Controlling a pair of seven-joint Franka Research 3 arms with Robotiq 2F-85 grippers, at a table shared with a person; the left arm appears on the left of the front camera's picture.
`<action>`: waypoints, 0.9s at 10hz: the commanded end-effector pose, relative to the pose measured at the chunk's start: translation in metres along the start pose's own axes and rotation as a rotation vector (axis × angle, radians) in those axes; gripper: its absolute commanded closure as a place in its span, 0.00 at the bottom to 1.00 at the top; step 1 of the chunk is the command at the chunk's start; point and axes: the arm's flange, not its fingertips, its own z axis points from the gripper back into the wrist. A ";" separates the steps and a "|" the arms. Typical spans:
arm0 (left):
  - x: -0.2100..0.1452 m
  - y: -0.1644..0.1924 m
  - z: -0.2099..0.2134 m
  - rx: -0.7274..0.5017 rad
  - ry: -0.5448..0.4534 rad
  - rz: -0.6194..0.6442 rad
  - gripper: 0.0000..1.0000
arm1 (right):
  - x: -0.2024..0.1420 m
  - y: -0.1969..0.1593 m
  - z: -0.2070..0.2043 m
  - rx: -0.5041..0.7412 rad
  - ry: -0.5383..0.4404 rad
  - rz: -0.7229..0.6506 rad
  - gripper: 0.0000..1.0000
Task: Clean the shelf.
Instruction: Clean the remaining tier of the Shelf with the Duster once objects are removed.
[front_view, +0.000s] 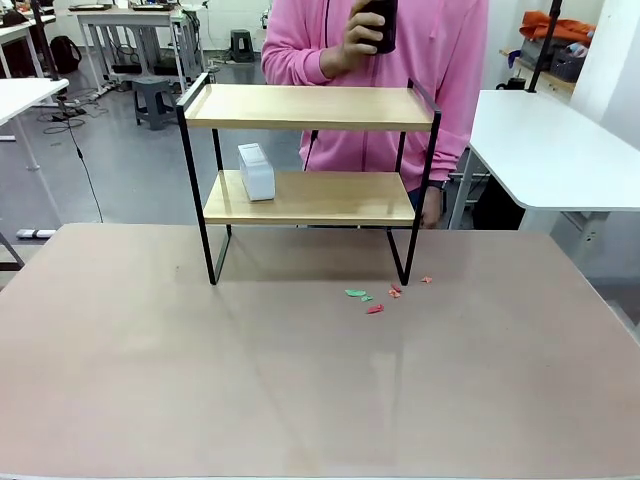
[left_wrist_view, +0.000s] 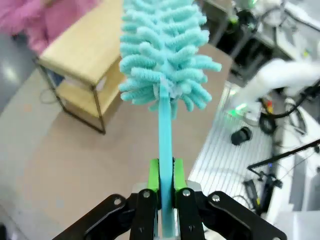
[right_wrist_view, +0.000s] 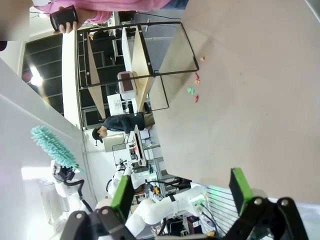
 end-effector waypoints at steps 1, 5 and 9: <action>-0.066 0.025 -0.005 0.146 -0.081 0.299 0.88 | -0.001 0.000 0.001 0.003 0.000 0.025 0.00; -0.160 0.114 -0.072 0.100 -0.058 0.960 0.88 | -0.001 0.000 0.001 0.003 0.000 0.025 0.00; -0.188 0.127 -0.083 0.109 0.025 0.944 0.88 | -0.001 0.000 0.001 0.003 0.000 0.025 0.00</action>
